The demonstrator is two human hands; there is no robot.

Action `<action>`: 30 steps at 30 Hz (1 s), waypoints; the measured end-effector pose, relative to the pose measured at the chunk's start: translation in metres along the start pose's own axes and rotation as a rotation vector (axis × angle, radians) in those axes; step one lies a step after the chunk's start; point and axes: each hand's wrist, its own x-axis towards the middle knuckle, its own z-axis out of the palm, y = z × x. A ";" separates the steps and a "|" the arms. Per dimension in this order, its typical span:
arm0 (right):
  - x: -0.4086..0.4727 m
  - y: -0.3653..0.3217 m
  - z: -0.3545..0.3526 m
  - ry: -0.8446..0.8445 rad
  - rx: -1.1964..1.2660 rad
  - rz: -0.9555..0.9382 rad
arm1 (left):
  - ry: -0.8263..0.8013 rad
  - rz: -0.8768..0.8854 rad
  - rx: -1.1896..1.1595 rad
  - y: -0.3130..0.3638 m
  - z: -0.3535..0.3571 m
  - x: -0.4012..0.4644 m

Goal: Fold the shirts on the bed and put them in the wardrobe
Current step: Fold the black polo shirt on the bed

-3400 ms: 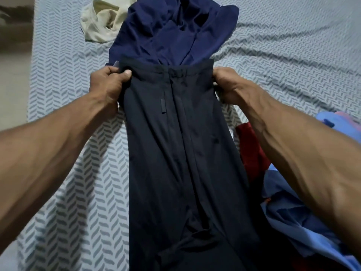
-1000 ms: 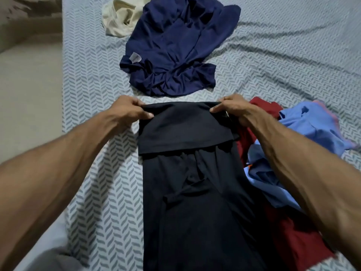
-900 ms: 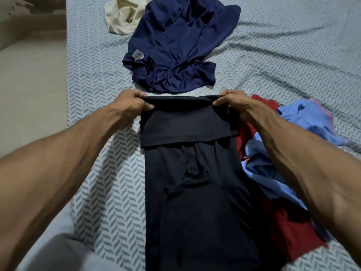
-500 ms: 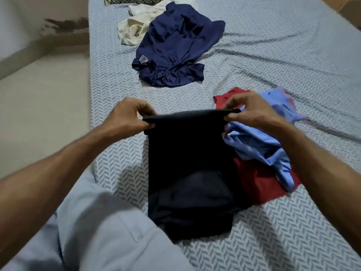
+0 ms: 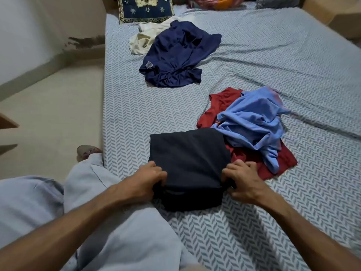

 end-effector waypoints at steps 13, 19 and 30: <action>0.140 0.018 -0.058 -0.025 0.415 0.200 | 0.302 -0.614 -0.532 -0.049 -0.041 0.067; 0.212 0.012 -0.056 -0.454 0.058 0.143 | 0.188 -0.686 -0.573 -0.053 -0.058 0.091; 0.204 0.015 -0.048 -0.345 0.314 -0.048 | 0.089 -0.637 -1.061 -0.062 -0.055 0.054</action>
